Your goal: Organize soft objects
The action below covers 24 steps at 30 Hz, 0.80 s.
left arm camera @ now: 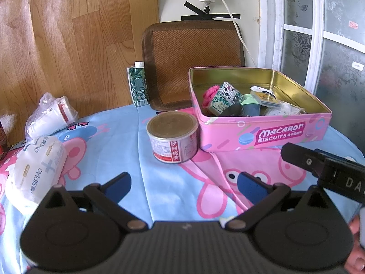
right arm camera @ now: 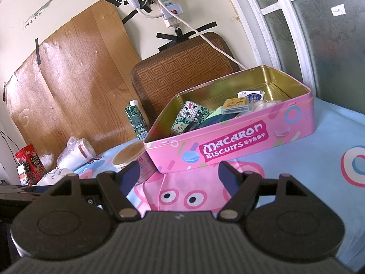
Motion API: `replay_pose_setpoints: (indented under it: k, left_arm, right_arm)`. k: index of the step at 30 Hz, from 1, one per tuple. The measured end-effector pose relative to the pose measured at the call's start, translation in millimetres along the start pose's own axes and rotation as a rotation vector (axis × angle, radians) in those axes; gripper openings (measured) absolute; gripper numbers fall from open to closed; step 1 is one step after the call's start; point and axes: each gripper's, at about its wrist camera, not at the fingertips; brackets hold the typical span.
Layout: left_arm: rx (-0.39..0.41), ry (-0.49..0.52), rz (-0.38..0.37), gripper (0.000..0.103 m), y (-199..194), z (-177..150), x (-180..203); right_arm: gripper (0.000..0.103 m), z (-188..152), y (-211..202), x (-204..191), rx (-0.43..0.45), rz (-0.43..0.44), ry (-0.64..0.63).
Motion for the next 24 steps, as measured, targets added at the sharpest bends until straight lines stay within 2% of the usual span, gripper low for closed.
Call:
replay_pose_setpoints:
  k: [24]
  left_arm:
    - [0.020,0.016,-0.007,0.103,-5.3,1.2,1.3]
  right_arm:
    - [0.078,0.6,0.6,0.6,0.001,-0.001,-0.002]
Point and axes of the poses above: each gripper's, at about its wrist camera, not at the fingertips, and y roughly the way its jaws point, x to its right, z to its top, and after that the axes turned 11 degrees about -x, right-handed
